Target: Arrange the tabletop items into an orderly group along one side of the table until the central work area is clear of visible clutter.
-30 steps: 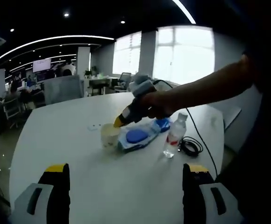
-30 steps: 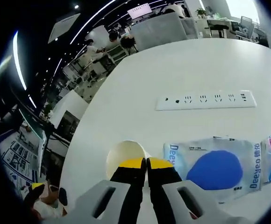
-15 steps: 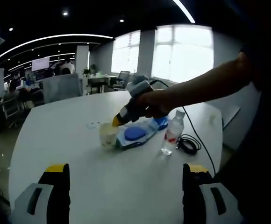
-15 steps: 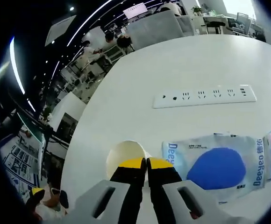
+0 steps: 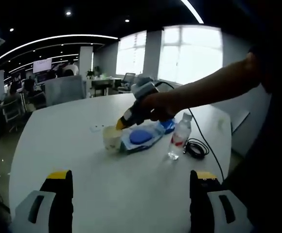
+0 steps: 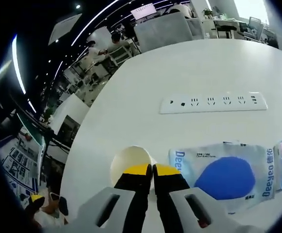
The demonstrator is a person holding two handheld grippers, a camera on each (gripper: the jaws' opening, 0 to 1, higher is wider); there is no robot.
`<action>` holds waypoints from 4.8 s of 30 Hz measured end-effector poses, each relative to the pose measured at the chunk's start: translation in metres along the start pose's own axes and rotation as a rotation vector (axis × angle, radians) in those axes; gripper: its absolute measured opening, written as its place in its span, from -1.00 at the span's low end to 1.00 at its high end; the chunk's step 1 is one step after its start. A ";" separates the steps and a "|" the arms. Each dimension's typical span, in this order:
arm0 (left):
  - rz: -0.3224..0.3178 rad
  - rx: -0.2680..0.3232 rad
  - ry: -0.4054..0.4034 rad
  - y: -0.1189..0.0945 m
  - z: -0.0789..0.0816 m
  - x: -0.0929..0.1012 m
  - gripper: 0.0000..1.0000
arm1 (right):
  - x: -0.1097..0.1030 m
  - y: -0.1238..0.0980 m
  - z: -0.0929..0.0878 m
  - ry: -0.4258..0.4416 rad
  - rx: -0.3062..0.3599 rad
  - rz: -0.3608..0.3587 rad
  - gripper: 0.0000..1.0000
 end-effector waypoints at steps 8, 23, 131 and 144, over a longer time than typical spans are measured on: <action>-0.001 0.005 0.000 0.000 0.000 0.002 0.97 | 0.001 -0.004 0.001 -0.003 0.004 -0.001 -0.85; 0.019 0.025 0.009 0.002 0.012 0.012 0.98 | -0.008 -0.051 0.016 -0.039 0.110 0.039 -0.40; -0.539 0.069 0.395 0.184 0.087 0.182 -0.57 | 0.164 -0.305 -0.133 -0.259 0.406 -0.214 0.90; -0.637 0.104 0.400 0.183 0.085 0.182 -0.57 | 0.163 -0.307 -0.140 -0.262 0.385 -0.234 0.88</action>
Point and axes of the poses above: the point that each gripper's makers call its tool centre point, and the gripper's own axes: y roughly forward along the fingers, x roughly to its right, z roughly out of its top, the point moved 3 cm from there along -y, roughly backward along the fingers, and after that the axes turned 2 degrees about -y, right-handed, at the moved point
